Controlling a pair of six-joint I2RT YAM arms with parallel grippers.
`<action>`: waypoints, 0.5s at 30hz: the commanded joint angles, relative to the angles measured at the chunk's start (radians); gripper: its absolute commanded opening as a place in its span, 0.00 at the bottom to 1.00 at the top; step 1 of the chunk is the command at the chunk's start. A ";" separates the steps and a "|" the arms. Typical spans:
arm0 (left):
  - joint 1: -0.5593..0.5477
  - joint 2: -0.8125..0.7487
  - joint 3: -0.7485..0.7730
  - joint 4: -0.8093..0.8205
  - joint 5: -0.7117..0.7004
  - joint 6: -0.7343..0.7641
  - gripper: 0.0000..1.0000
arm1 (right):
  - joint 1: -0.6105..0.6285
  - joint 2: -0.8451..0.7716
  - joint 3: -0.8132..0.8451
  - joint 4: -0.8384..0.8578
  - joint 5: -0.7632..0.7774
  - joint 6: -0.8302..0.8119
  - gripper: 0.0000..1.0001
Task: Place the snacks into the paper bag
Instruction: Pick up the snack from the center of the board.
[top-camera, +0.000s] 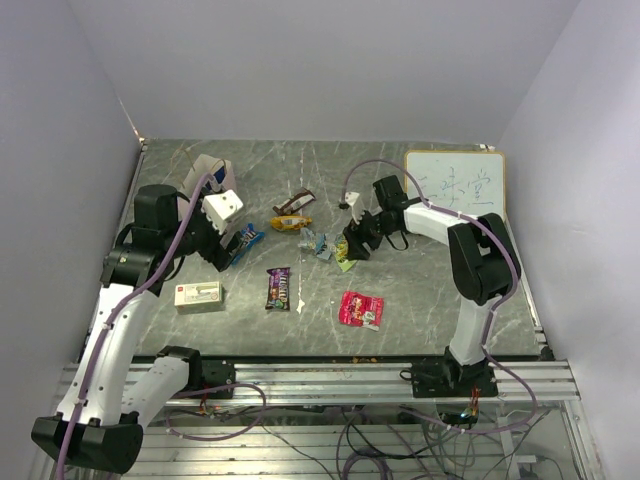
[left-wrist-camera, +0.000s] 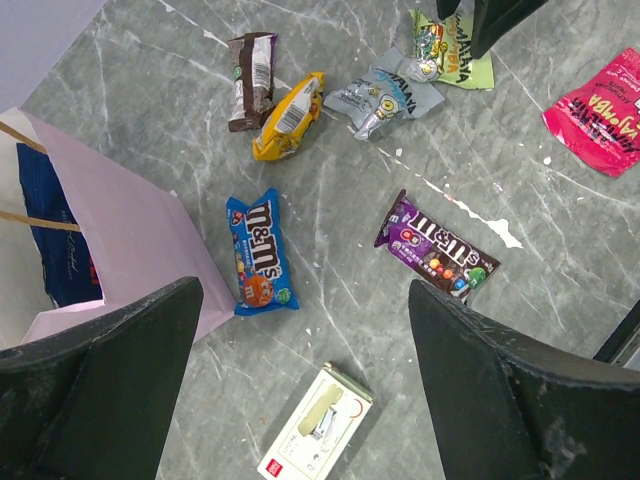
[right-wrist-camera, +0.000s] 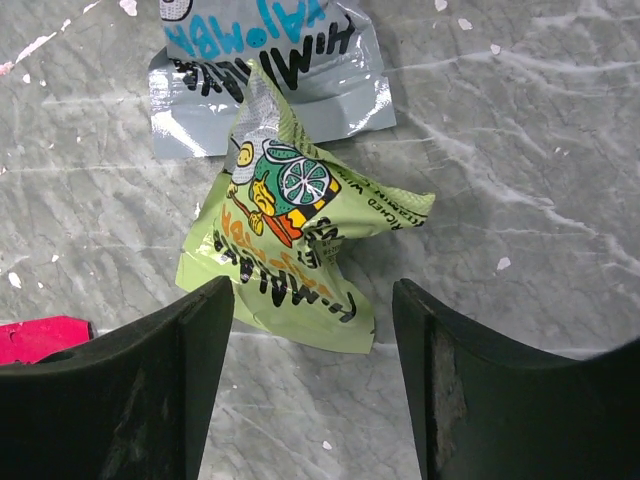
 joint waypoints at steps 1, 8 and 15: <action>0.002 -0.002 -0.010 0.039 0.035 0.010 0.95 | 0.006 0.029 0.009 -0.013 0.014 -0.020 0.61; 0.002 0.002 -0.017 0.044 0.028 0.013 0.95 | 0.006 0.033 -0.011 -0.008 0.023 -0.030 0.45; 0.001 0.007 -0.011 0.061 0.023 0.007 0.93 | 0.006 0.027 -0.007 -0.019 0.009 -0.033 0.23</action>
